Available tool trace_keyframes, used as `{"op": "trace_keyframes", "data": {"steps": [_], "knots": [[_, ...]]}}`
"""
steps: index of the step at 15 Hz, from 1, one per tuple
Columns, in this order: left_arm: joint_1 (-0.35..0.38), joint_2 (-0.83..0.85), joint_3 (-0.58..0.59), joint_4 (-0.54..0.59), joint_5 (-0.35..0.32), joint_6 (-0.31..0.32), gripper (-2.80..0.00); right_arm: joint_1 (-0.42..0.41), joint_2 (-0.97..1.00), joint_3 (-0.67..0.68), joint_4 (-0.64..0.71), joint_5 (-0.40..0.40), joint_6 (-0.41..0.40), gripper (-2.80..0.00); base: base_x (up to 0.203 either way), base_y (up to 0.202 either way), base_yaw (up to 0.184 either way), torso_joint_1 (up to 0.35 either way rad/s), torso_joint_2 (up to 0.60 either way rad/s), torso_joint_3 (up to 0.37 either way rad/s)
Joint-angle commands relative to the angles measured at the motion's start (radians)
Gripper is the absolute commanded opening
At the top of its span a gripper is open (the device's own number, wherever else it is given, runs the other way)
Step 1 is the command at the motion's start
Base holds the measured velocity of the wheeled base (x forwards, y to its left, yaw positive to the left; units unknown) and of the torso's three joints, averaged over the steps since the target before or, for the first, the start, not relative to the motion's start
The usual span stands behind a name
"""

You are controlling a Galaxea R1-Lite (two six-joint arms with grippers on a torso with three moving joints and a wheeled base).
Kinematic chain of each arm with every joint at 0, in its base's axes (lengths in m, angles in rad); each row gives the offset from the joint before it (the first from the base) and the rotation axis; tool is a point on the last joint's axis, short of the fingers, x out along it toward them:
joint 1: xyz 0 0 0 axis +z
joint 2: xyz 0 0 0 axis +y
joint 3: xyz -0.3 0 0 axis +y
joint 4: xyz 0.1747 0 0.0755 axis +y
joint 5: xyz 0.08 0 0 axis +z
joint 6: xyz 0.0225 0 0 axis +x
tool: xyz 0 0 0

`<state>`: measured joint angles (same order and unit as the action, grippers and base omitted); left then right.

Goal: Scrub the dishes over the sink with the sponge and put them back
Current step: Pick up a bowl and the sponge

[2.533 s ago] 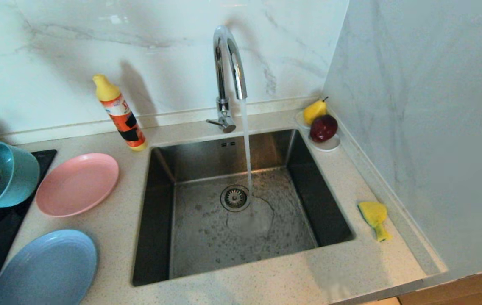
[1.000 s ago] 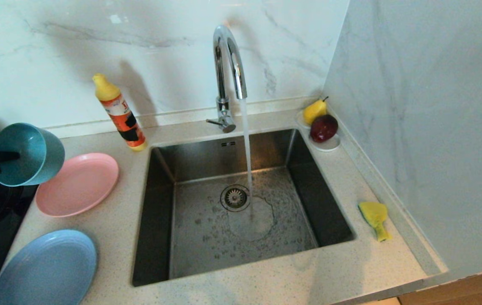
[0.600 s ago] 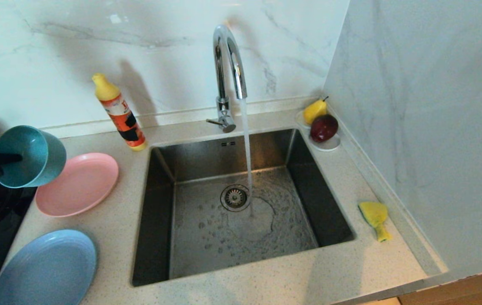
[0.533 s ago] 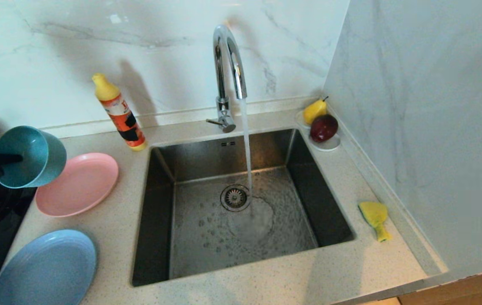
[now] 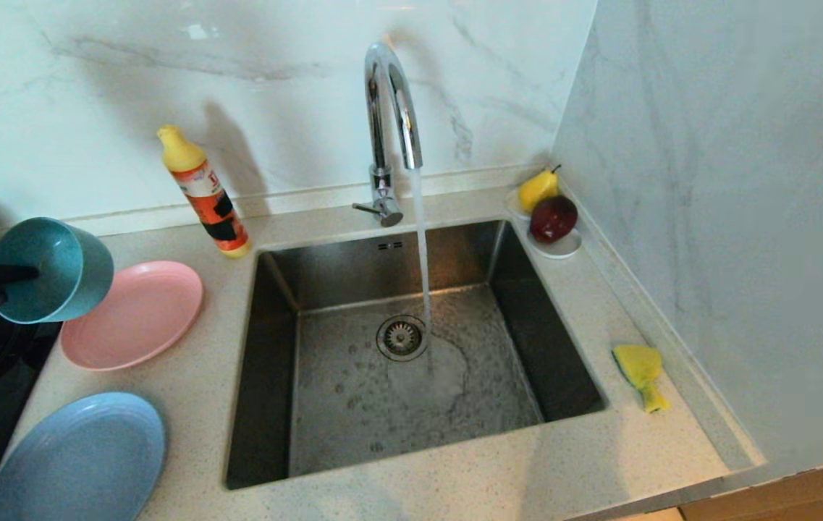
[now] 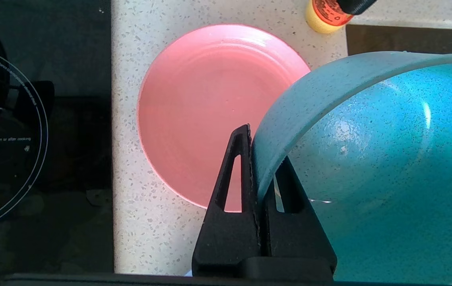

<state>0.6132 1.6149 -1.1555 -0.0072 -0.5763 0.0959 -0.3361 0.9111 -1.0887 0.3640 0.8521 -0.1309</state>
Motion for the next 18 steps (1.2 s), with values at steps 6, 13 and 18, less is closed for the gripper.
{"op": "trace_keyframes", "data": {"steps": [6, 13, 18], "knots": [[0.0, 0.014, -0.007, -0.002, -0.004, 0.001, -2.8, 0.323, 0.038, 0.001, -0.048, -0.24, 0.004, -2.8, 0.0, 0.0, 0.0, 0.0, 0.0, 0.0], [0.002, 0.016, -0.006, -0.002, -0.004, 0.001, -2.8, 0.366, -0.066, 0.003, 0.008, -0.275, 0.01, -2.8, 0.0, 0.0, 0.0, 0.0, 0.0, 0.0], [0.0, 0.015, 0.002, 0.0, -0.004, -0.001, -2.8, 0.411, -0.037, -0.001, 0.006, -0.274, -0.002, -2.8, 0.0, 0.0, 0.0, 0.0, 0.0, 0.0]]}}
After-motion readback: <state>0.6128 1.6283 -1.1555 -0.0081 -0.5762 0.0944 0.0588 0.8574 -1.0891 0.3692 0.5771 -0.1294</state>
